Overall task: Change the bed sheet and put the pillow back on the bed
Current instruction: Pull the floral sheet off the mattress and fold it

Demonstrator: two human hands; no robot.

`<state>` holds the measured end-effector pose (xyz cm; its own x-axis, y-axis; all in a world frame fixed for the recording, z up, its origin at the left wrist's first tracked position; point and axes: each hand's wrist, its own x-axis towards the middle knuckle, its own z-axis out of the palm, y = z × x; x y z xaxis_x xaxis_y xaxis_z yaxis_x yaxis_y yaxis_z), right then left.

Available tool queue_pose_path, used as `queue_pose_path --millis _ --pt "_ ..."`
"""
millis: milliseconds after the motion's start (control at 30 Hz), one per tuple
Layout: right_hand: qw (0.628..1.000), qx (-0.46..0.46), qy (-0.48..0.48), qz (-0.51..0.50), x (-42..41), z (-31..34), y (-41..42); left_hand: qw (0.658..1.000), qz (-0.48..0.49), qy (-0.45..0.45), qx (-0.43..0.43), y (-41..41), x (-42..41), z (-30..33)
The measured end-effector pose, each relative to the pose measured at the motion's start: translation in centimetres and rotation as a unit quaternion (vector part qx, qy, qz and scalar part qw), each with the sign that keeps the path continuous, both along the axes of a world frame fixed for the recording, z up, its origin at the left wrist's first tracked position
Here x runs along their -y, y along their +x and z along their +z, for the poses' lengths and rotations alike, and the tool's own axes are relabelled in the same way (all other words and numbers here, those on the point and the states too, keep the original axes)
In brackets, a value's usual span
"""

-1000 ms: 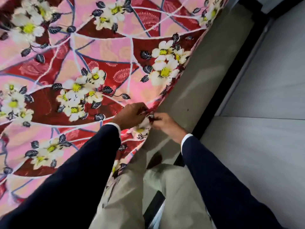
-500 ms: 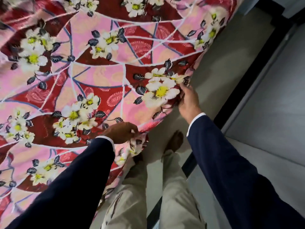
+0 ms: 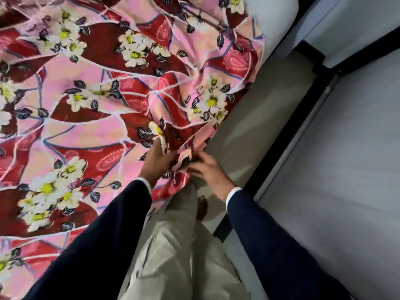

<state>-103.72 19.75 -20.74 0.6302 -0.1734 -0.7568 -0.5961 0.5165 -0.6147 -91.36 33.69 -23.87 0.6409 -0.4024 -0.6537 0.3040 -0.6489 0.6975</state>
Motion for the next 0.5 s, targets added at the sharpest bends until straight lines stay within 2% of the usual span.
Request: queue_pose_path --millis 100,167,333,433,500 --pt "0.992 -0.078 0.019 -0.094 4.6 -1.0 0.9 0.998 -0.049 0.024 -0.032 0.0 0.5 -1.0" --pt "0.986 -0.106 -0.007 -0.13 8.2 -2.2 2.4 0.992 -0.101 0.068 -0.035 0.8 2.3 0.6" --pt "0.967 -0.175 -0.161 -0.089 17.1 -5.3 7.6 0.951 -0.261 0.166 -0.001 4.7 5.8 0.7" --pt "0.946 -0.163 -0.254 -0.117 21.3 -5.6 11.9 0.952 -0.279 0.126 0.001 7.8 7.1 0.5" --pt "0.94 -0.155 -0.274 -0.134 23.6 -6.0 14.4 0.965 -0.241 0.088 0.057 9.7 8.5 0.2"
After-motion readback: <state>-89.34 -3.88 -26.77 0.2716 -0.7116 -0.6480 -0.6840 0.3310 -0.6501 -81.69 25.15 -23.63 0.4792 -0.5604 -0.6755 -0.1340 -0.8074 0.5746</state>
